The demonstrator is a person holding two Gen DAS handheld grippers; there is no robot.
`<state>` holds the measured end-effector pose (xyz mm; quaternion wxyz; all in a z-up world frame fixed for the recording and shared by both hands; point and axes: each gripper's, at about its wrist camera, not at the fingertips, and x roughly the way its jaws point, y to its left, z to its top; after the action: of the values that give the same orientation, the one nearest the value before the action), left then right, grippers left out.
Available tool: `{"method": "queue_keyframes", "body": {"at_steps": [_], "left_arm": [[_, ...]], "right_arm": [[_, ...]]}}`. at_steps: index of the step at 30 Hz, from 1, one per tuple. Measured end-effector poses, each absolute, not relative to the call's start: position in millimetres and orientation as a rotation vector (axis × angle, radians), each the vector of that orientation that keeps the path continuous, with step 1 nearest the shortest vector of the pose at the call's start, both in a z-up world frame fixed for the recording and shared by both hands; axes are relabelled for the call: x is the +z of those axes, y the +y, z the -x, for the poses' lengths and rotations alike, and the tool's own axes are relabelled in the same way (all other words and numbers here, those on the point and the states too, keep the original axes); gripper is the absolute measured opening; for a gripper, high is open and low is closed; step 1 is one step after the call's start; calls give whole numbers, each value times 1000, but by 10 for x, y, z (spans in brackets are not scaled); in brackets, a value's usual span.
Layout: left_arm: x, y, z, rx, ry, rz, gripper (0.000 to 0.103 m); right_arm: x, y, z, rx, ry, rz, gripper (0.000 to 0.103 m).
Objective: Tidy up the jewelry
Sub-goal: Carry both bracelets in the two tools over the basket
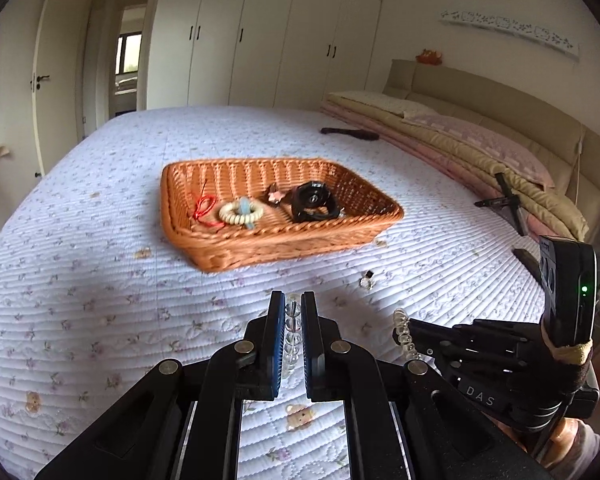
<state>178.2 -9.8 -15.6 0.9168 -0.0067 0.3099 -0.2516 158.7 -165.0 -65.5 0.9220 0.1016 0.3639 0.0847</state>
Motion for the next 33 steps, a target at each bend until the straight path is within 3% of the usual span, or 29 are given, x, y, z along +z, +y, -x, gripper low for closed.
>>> {"method": "queue_keyframes", "body": {"at_steps": [16, 33], "left_arm": [[470, -189, -2406, -483, 525, 25, 7], [47, -408, -3468, -433, 606, 93, 7]], "right_arm": [[289, -1825, -2332, 122, 608, -121, 10], [-12, -2147, -3903, 34, 773, -245, 9]]}}
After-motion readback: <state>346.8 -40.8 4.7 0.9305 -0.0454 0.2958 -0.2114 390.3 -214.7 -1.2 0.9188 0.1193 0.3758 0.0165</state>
